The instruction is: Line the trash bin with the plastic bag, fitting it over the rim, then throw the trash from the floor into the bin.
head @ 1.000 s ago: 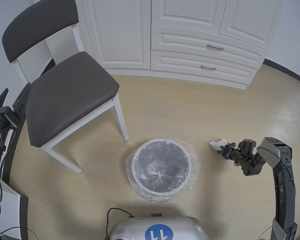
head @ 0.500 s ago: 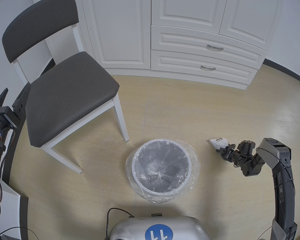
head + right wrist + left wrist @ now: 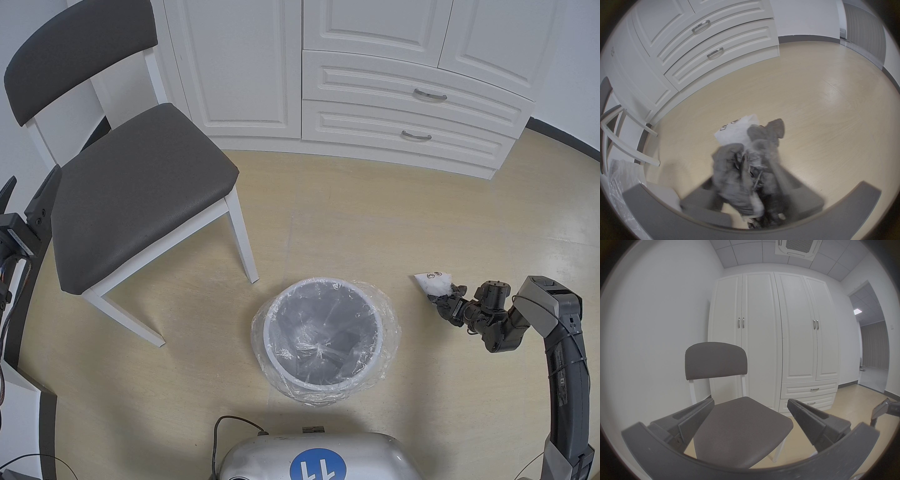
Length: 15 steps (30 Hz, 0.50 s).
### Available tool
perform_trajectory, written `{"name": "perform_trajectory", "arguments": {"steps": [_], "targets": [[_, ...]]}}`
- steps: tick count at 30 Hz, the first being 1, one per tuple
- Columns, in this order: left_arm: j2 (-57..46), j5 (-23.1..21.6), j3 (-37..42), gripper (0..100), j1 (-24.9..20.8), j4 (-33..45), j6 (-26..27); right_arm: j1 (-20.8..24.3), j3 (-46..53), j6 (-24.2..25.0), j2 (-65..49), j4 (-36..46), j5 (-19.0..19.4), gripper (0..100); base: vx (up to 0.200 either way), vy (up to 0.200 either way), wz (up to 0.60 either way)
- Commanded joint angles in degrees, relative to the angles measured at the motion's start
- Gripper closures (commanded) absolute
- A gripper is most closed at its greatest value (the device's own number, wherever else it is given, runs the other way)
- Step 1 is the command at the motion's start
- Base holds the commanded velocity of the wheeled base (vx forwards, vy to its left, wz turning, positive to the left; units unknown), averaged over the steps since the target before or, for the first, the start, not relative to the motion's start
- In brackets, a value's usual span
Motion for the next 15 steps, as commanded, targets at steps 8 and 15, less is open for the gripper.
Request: {"name": "perform_trajectory", "arguments": {"steps": [8, 15], "targets": [[0.06, 0.11, 0.14, 0, -0.63, 0.00, 0.00, -0.10, -0.13, -2.80, 0.22, -0.84, -0.49, 100, 0.000, 0.000, 0.00], [0.06, 0.55, 0.40, 0, -1.60, 0.00, 0.00, -0.01, -1.80, -3.77, -0.21, 5.58, -1.63, 100, 0.000, 0.000, 0.00]]}}
